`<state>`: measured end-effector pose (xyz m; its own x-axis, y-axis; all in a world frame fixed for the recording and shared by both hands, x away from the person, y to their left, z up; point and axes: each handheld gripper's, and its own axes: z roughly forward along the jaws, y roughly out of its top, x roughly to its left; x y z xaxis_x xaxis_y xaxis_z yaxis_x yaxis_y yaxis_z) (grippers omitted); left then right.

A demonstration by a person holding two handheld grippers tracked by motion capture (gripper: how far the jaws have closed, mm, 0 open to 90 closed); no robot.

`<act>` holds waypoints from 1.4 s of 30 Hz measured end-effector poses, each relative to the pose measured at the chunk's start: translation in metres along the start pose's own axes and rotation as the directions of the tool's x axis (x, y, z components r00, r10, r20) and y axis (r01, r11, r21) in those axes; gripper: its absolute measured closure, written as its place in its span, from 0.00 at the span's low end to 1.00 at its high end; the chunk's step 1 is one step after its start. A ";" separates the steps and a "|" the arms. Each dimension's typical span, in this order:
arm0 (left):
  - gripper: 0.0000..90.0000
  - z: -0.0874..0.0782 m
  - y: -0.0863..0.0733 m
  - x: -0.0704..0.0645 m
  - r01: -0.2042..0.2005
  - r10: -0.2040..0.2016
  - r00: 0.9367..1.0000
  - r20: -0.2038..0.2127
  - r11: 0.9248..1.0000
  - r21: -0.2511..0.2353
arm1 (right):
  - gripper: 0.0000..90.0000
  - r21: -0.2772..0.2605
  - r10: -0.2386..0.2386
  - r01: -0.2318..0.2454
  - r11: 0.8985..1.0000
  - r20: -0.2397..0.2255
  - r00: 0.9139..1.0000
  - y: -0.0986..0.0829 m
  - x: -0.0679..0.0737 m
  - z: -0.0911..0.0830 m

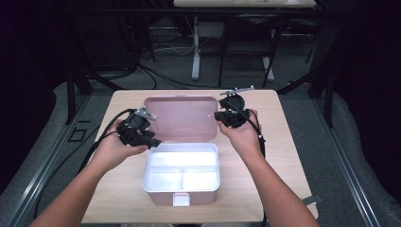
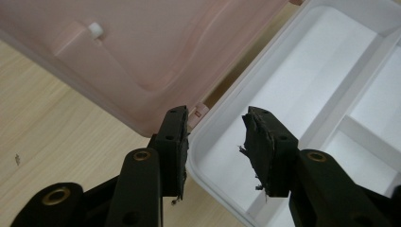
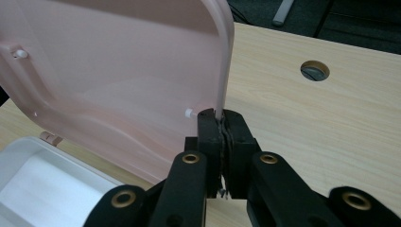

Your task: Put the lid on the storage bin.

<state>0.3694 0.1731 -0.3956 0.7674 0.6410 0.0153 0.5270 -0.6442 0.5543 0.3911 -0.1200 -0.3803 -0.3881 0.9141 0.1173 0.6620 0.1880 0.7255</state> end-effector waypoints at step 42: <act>0.78 -0.015 -0.004 0.039 0.238 -0.291 0.949 -0.123 0.914 -0.328 | 0.97 -0.036 -0.014 0.014 0.999 -0.006 1.000 -0.006 0.000 -0.002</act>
<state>0.3924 0.2069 -0.3850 0.5302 0.8467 -0.0443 0.5444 -0.2999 0.7834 0.3860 -0.1217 -0.3830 -0.4016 0.9091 0.1109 0.6327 0.1879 0.7512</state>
